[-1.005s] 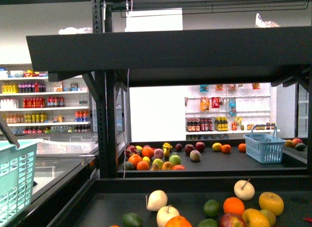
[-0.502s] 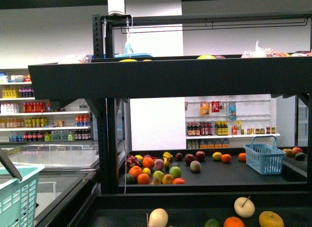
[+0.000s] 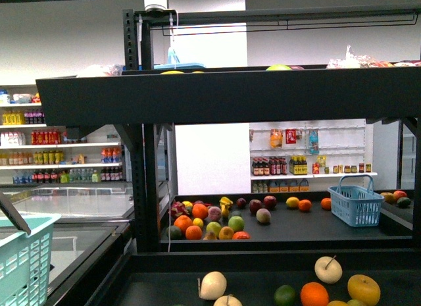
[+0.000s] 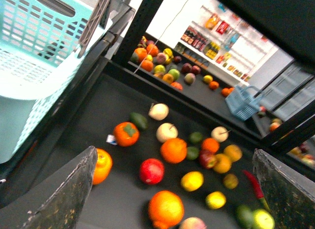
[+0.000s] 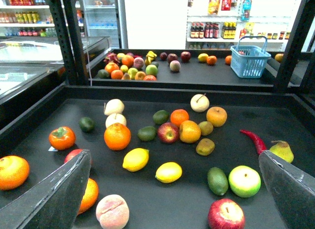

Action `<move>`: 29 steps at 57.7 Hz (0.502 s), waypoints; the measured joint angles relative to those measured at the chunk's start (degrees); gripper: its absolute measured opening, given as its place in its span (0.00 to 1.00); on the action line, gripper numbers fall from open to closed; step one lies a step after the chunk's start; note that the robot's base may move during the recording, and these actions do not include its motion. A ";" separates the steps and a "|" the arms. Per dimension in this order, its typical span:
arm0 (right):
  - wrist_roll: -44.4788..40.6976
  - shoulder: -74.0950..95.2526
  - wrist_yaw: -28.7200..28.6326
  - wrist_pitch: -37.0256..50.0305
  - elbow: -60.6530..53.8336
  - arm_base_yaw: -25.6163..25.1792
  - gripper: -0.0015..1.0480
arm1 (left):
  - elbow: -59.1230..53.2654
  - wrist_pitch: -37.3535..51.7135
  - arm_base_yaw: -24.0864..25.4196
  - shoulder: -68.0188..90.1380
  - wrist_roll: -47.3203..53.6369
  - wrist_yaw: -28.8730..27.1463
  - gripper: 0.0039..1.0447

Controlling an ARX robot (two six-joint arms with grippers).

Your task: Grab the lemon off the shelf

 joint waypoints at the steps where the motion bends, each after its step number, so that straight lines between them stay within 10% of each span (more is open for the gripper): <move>1: 0.00 0.00 0.00 0.00 0.00 0.00 0.98 | 1.51 0.98 1.22 2.47 -1.97 1.16 0.93; 11: 0.00 0.00 0.00 0.00 0.00 0.00 0.98 | 16.72 6.56 11.47 28.00 -24.02 7.28 0.93; 29: 0.00 0.00 0.00 0.00 0.00 0.00 0.98 | 30.32 14.53 14.10 46.88 -42.27 11.39 0.93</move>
